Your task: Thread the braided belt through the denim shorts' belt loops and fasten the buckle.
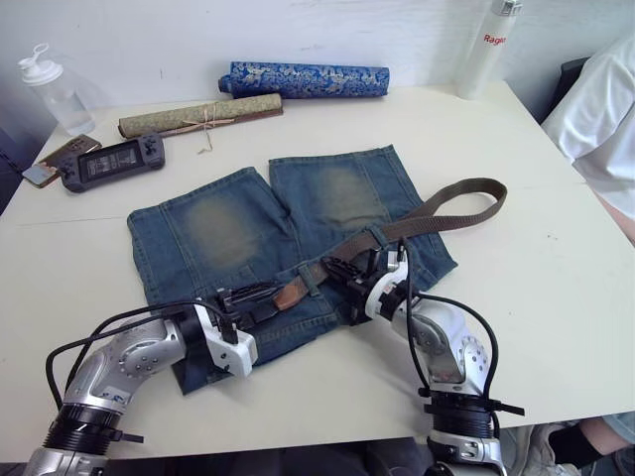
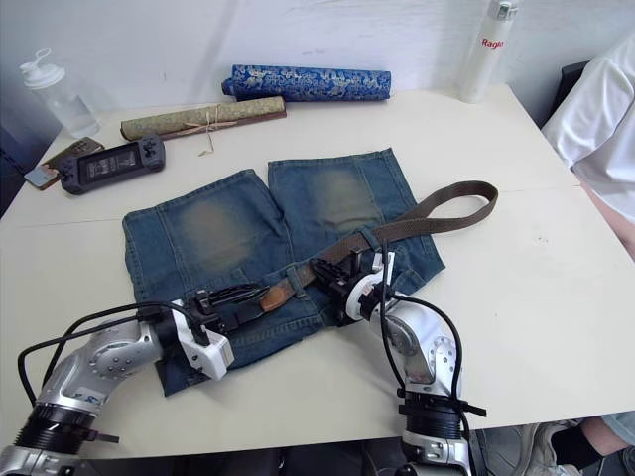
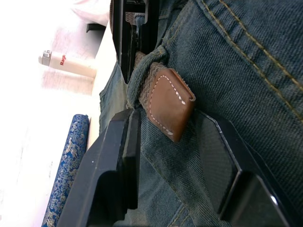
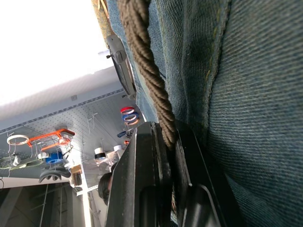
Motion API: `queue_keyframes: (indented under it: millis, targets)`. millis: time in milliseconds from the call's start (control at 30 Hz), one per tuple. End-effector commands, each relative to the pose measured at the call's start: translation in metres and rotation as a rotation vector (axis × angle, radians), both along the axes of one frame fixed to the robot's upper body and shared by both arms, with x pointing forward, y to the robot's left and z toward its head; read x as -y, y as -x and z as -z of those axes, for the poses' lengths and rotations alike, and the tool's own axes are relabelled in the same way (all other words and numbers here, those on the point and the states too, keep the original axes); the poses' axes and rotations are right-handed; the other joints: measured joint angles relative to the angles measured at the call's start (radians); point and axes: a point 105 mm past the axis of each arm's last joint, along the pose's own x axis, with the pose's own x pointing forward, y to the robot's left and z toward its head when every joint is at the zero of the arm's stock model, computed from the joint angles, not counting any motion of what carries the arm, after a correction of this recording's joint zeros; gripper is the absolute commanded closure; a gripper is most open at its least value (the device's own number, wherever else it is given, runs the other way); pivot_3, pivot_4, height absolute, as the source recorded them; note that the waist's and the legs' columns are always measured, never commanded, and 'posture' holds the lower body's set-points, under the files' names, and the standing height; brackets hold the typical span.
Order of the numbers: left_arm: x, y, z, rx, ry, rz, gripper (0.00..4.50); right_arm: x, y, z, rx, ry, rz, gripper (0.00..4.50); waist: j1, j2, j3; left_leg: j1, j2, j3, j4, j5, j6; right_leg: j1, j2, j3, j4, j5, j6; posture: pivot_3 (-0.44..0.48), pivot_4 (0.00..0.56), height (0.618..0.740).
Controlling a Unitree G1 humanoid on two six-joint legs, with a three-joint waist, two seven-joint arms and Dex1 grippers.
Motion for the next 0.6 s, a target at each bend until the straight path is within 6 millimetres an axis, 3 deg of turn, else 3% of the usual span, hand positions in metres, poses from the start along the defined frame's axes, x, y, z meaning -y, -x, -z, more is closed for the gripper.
queue_keyframes:
  millis: [33,67,133,267,600]
  targets:
    - [0.001,-0.001,-0.003,0.018,-0.011,0.012,2.50,-0.002,0.003,-0.008,0.038,-0.020,-0.016,4.50,0.000,0.000,0.000,0.000,0.000,0.000,0.000,0.000,0.000,0.000,0.000,0.000,0.000,0.000,0.000,0.000,0.150,0.645]
    - [0.001,-0.001,-0.002,0.019,-0.012,0.015,2.50,-0.002,0.003,-0.008,0.038,-0.020,-0.016,4.50,0.000,0.000,0.000,0.000,0.000,0.000,0.000,0.000,0.000,0.000,0.000,0.000,0.000,0.000,0.000,0.000,0.150,0.645]
    - [0.002,0.000,-0.003,0.024,-0.011,0.022,3.01,-0.002,0.003,-0.008,0.040,-0.020,-0.016,4.50,0.000,0.000,0.000,0.000,0.000,0.000,0.000,0.000,0.000,0.000,0.000,0.000,0.000,0.000,0.000,0.000,0.150,0.645]
    - [0.002,0.001,-0.003,0.029,-0.010,0.038,4.44,-0.002,0.003,-0.008,0.040,-0.019,-0.013,4.50,0.001,0.000,0.000,0.000,0.000,0.000,0.000,0.000,0.000,0.000,0.000,0.000,0.000,0.000,0.000,0.000,0.150,0.645]
    - [-0.006,-0.001,-0.010,0.041,-0.002,-0.008,4.44,0.006,-0.002,-0.019,0.049,-0.060,0.044,4.50,0.000,0.000,0.000,0.000,0.000,0.000,0.000,0.000,0.000,0.000,0.000,0.000,0.000,0.000,0.000,0.000,0.150,0.645]
